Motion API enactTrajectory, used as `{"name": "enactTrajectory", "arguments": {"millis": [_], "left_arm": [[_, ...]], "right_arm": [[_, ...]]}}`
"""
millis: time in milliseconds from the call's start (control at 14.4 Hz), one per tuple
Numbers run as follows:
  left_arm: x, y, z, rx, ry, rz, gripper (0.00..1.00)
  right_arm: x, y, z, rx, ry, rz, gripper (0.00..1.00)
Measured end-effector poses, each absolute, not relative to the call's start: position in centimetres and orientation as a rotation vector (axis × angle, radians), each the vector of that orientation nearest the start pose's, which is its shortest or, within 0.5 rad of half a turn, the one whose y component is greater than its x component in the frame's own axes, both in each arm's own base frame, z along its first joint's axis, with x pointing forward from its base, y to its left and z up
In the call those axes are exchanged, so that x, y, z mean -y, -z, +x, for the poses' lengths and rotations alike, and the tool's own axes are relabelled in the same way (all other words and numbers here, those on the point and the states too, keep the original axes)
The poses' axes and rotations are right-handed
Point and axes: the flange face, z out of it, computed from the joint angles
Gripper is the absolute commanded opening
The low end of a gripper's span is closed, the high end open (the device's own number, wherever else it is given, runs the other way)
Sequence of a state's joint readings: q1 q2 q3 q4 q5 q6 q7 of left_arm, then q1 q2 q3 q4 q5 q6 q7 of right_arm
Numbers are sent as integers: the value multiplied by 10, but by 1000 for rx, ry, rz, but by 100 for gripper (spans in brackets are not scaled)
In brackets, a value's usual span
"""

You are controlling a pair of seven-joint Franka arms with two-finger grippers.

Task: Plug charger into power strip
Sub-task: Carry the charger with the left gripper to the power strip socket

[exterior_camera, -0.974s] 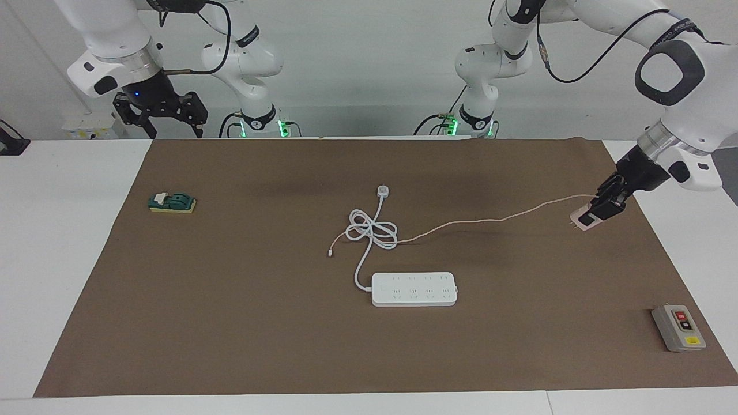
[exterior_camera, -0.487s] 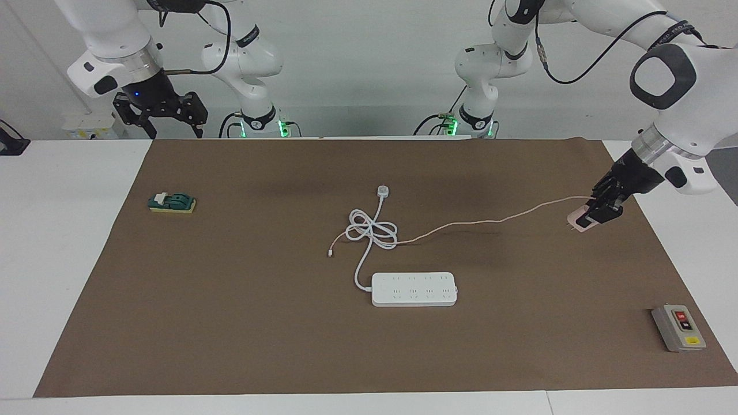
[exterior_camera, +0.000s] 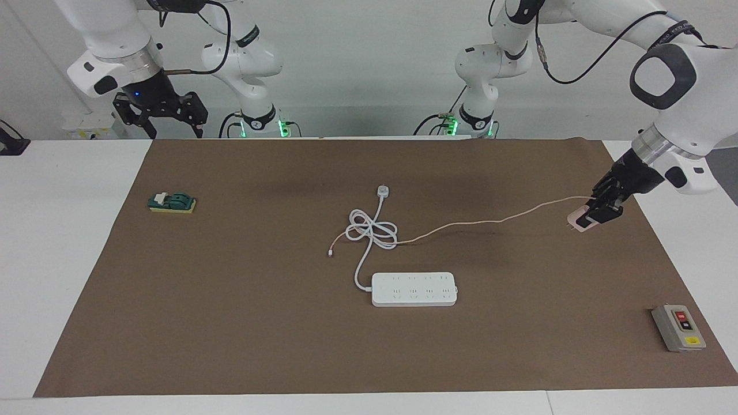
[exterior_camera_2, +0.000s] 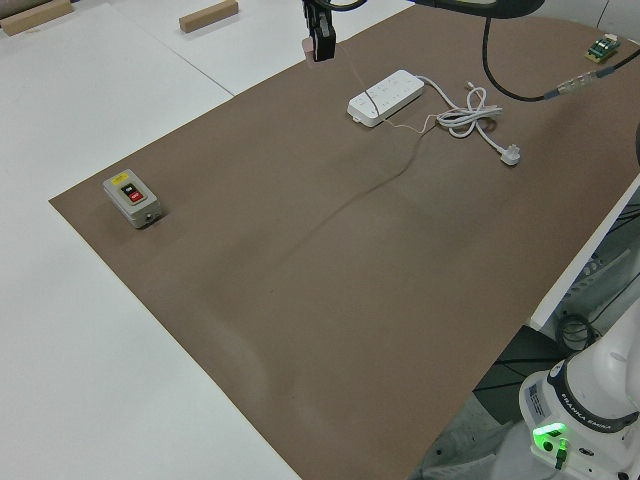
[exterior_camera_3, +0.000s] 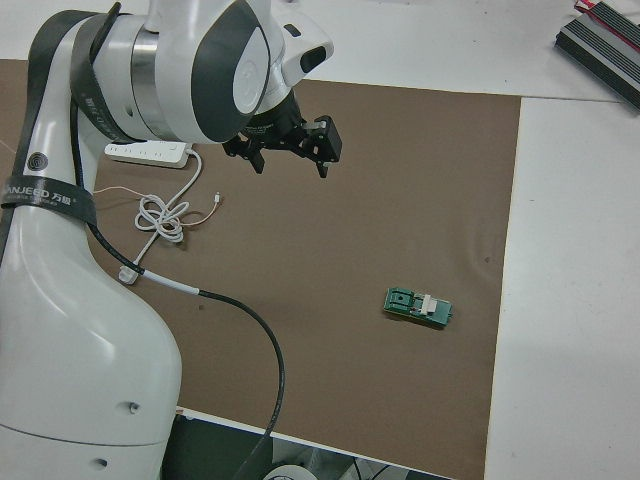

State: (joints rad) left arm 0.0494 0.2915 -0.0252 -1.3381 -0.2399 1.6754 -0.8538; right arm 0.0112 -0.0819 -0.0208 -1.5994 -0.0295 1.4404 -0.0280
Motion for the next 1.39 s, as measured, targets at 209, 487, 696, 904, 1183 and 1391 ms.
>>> {"name": "enactTrajectory", "arguments": {"millis": [209,487,696,904,1183,1391], "left_arm": [[5,-571,651,1470,-100,-3048,0],[102,-536,659,1363,-80,-2976,0],[149,-516,660,1318,-77,-2961,0],[130,-518,664,1371,-60,-2933,0],[128,-517,665,1536,-69,-2847,0],[137,-510,668,1686,-68,-2766,0]], "right_arm": [[9,-644,515,25,-123,-3165,100],[9,-644,515,25,-123,-3165,100],[9,-644,515,25,-123,-3165,100],[9,-644,515,25,-123,-3165,100],[9,-644,515,26,-123,-3165,100],[9,-644,515,26,-123,-3165,100]]}}
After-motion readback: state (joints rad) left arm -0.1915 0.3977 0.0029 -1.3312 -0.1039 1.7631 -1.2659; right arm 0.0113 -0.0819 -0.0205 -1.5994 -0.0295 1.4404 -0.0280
